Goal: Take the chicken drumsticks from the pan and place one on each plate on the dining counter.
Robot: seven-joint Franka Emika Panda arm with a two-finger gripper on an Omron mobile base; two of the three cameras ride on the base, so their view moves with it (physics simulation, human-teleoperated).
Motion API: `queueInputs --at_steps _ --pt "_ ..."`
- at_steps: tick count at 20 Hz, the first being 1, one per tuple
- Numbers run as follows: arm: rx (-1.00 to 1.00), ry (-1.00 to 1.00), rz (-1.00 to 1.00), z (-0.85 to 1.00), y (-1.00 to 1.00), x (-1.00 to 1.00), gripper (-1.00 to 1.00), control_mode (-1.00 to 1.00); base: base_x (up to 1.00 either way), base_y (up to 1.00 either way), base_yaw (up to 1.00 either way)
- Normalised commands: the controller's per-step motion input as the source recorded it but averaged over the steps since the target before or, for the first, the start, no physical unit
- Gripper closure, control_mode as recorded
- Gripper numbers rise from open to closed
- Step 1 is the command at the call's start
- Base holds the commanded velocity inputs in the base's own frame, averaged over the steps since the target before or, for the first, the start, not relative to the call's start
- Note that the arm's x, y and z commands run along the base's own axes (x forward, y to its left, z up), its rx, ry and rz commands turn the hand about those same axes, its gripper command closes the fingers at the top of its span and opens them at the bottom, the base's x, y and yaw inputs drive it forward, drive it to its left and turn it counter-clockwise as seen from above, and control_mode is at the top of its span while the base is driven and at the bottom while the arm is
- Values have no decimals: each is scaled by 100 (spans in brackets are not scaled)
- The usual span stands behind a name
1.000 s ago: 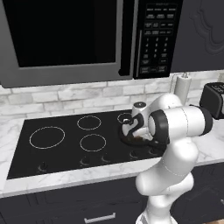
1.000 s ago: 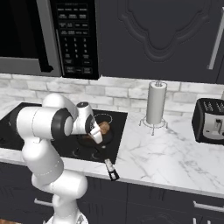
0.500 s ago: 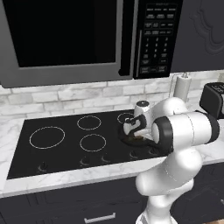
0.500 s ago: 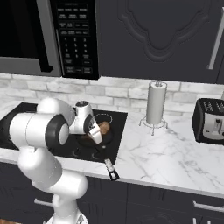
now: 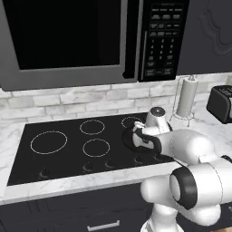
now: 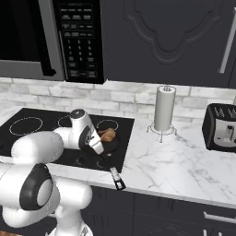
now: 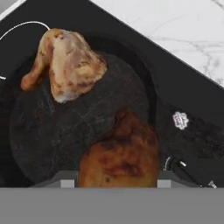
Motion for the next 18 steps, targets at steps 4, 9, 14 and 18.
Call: queueInputs --at_steps 4,9,14,18 --pt "0 -10 0 67 0 -62 100 -100 0 0 0" --pt "0 0 1 69 0 -55 100 -100 0 0 0" --pt "0 2 8 54 1 -50 100 -100 0 0 0" --pt "0 4 17 52 3 -30 100 -100 0 0 0"
